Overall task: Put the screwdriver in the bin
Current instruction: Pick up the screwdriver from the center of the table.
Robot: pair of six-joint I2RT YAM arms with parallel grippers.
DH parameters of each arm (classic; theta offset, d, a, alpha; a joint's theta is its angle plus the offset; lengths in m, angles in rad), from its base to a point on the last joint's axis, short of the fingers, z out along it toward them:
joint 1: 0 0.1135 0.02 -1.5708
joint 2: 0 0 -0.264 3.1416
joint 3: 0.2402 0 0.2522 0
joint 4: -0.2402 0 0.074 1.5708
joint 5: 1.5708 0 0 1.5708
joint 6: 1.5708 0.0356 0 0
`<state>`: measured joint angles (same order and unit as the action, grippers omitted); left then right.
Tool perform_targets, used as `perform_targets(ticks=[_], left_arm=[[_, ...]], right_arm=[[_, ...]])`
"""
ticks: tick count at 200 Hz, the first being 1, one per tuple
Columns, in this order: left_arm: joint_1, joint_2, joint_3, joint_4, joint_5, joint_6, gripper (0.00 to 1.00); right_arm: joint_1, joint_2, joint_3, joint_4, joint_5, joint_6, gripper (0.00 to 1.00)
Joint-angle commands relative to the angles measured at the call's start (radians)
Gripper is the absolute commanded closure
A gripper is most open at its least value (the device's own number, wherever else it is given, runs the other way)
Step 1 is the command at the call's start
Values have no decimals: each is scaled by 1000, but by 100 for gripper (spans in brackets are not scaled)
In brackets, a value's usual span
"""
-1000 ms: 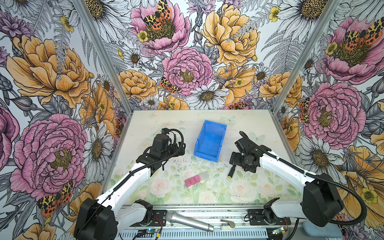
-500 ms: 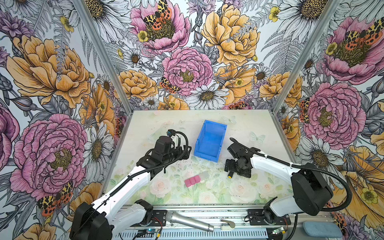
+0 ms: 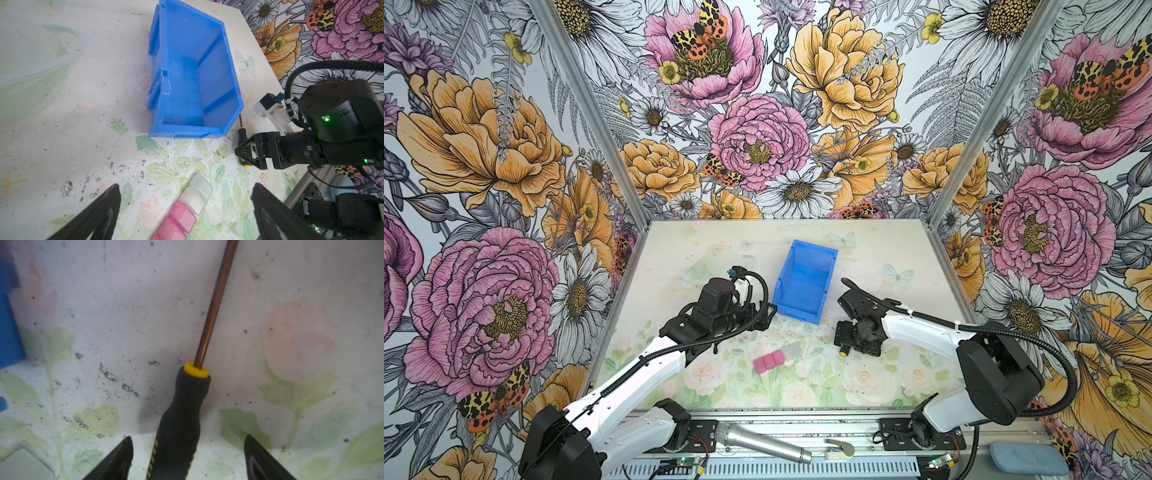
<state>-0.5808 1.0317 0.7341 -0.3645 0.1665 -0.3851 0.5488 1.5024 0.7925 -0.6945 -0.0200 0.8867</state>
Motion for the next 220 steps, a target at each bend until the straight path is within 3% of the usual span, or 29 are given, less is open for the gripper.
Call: perform_targets(ticks=[1,28,58,160,220], left_arm=[[-8,-20,-12,-11,-13,27,1],[-7,-19,-9,-19,-28,38,1],[-11,-22,-7,-27,-53,46,1],[-30,-19,-7,-37,-104,46,1],[-30,-24,-19,-37,-146,11,1]], right_arm=[[1,28,-20,36,3,-11,24],[1,35,-20,38,1,-15,46],[0,29,-18,36,7,-18,59],[-15,-93,-51,34,63,-39,93],[-20,-219,94,-39,154,-138,100]])
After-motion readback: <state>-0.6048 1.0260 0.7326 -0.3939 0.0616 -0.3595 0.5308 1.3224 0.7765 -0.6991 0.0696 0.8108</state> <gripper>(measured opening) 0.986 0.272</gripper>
